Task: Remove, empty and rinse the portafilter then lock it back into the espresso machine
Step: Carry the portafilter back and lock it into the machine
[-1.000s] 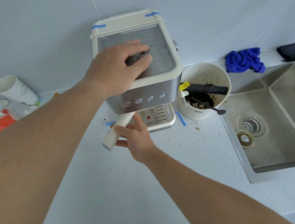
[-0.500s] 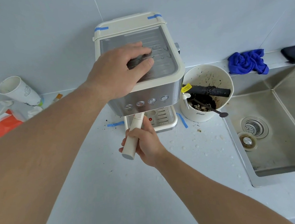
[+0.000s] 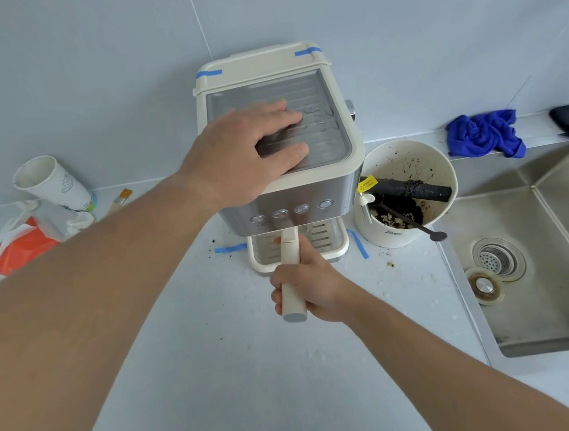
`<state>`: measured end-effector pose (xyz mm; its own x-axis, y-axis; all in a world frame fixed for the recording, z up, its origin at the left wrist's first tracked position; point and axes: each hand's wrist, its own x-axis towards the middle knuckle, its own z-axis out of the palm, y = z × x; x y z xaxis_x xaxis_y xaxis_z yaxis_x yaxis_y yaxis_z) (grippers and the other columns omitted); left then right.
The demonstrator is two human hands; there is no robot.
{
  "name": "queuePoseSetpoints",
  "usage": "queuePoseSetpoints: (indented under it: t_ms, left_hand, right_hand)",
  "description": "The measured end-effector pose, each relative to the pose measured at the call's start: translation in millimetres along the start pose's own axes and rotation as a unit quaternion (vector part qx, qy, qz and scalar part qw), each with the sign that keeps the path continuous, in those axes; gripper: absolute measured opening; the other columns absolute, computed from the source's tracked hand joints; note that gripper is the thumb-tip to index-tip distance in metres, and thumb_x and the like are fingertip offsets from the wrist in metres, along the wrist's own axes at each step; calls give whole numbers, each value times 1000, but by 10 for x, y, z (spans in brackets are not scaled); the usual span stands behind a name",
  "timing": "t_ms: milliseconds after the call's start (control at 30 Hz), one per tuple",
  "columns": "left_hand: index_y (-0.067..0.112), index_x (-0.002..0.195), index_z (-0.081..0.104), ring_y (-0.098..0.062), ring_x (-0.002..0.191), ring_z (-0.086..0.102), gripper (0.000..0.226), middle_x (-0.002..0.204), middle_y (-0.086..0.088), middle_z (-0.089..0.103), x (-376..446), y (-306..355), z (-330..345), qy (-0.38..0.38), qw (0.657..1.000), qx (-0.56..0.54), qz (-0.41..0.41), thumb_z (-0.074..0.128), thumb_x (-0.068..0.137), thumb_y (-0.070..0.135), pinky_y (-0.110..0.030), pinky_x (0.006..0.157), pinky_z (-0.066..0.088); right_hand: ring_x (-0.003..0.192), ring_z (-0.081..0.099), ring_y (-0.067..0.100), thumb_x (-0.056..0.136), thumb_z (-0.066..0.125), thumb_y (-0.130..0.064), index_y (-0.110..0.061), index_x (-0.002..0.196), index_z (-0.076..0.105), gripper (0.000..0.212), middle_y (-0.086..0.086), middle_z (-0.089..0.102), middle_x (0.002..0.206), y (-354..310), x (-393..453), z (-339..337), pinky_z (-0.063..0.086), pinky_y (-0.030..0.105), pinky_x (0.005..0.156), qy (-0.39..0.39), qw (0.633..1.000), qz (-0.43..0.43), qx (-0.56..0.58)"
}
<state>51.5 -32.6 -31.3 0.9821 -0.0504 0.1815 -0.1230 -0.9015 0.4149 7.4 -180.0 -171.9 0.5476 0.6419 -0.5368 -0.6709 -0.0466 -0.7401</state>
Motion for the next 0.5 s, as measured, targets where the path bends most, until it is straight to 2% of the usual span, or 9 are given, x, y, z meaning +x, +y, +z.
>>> queuePoseSetpoints:
  t_ms: [200,267,400,500]
  left_hand:
    - [40,133,52,-1,137,30,48,150,14,40,-15,-8,-3,-5,1000,0,3,56,87,53,-23,108,18]
    - [40,133,53,0,136,30,48,150,14,41,-22,-4,-3,0,1000,-4,2,56,87,52,-27,110,19]
    - [40,132,54,1,136,32,47,149,15,42,-26,-8,-3,9,1000,-11,-1,57,87,53,-28,112,22]
    - [43,131,54,-5,137,35,48,148,18,42,-23,-19,16,12,1000,-7,-10,55,85,56,-29,111,25]
  right_hand:
    - [63,59,27,84,60,6,-31,121,47,54,18,51,96,-63,-40,-36,57,40,61,-20,999,36,-9]
    - [63,58,27,86,60,6,-29,124,46,53,18,52,93,-87,-58,-18,57,40,61,-16,999,41,-4]
    - [65,58,29,93,58,1,-21,129,45,44,17,51,89,-122,-121,12,58,44,66,-3,999,37,16]
    - [72,61,32,96,56,-4,-11,131,48,36,18,55,92,-132,-184,-3,58,46,72,18,999,28,9]
